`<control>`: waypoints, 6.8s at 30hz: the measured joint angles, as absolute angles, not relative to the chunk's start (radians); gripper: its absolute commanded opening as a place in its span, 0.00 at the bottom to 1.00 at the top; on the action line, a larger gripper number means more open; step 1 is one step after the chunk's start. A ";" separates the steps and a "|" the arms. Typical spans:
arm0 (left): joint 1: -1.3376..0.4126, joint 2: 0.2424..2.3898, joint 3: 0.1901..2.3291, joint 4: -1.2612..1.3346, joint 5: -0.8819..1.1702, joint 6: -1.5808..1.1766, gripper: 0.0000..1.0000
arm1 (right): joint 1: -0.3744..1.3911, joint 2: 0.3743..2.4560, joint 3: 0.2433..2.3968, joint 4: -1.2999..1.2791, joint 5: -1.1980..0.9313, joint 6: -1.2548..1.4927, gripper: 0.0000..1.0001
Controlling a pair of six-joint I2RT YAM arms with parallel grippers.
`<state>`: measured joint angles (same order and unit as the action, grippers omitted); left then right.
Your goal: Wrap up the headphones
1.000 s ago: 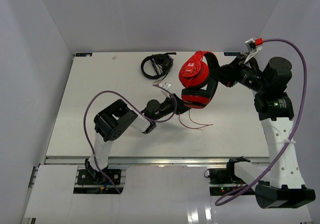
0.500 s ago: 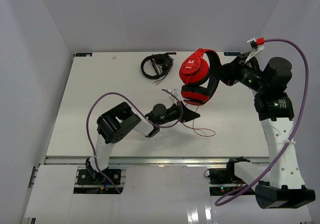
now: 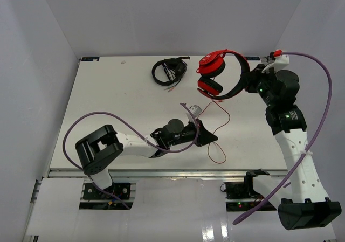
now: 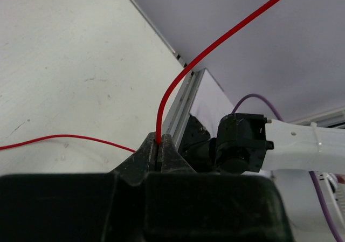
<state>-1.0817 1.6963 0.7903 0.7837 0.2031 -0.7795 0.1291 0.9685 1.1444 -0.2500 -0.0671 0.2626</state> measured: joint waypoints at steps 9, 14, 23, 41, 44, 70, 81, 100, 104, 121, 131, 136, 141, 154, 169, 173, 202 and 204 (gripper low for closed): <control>-1.184 1.545 0.835 0.432 0.118 -0.640 0.00 | 0.233 0.977 0.970 -0.152 0.307 0.092 0.08; -1.227 1.485 0.866 0.273 0.094 -0.595 0.00 | 0.298 0.994 0.898 -0.051 0.437 0.002 0.08; -1.252 1.495 1.028 0.066 0.135 -0.536 0.00 | 0.385 1.069 0.825 0.087 0.567 -0.141 0.08; -1.190 1.475 1.505 -0.428 -0.025 -0.260 0.00 | 0.415 0.988 0.660 0.089 0.325 -0.315 0.08; -1.123 1.442 1.514 -0.482 -0.052 -0.221 0.00 | 0.415 0.948 0.657 0.054 0.221 -0.343 0.08; -0.794 1.376 1.295 -0.471 0.078 -0.050 0.00 | 0.361 0.876 0.748 -0.186 -0.383 -0.330 0.08; -0.754 1.268 1.135 -0.273 0.231 -0.097 0.12 | 0.262 0.915 0.799 -0.203 -0.510 -0.228 0.08; -0.745 1.271 0.746 0.226 0.348 -0.276 0.73 | 0.145 0.986 0.929 -0.215 -0.713 -0.010 0.08; -0.744 1.257 0.636 0.367 0.326 -0.303 0.77 | 0.145 0.986 0.960 -0.222 -0.708 0.011 0.08; -0.749 1.491 0.320 0.949 0.264 -0.518 0.98 | 0.144 1.026 1.040 -0.289 -0.639 0.092 0.08; -0.810 1.778 0.598 0.984 0.139 -0.520 0.98 | 0.144 1.026 1.044 -0.301 -0.617 0.104 0.08; -0.815 1.858 0.647 0.995 0.128 -0.467 0.97 | 0.144 1.026 1.050 -0.317 -0.612 0.111 0.08; -0.815 1.940 0.756 0.930 0.074 -0.418 0.92 | 0.144 1.025 1.061 -0.321 -0.612 0.128 0.08; -0.814 2.011 1.008 0.613 -0.264 -0.382 0.89 | 0.144 1.024 1.068 -0.328 -0.623 0.155 0.08; -0.803 2.127 1.224 0.369 -0.325 -0.428 0.33 | 0.144 1.009 1.079 -0.338 -0.632 0.174 0.08; -0.791 2.127 1.226 0.357 -0.309 -0.437 0.13 | 0.144 1.009 1.079 -0.340 -0.632 0.175 0.08; -1.043 1.775 0.725 0.455 0.034 -0.461 0.00 | 0.097 1.121 1.174 -0.371 -0.522 0.243 0.08; -1.070 1.759 0.717 0.438 0.032 -0.465 0.00 | 0.093 1.125 1.175 -0.374 -0.511 0.246 0.08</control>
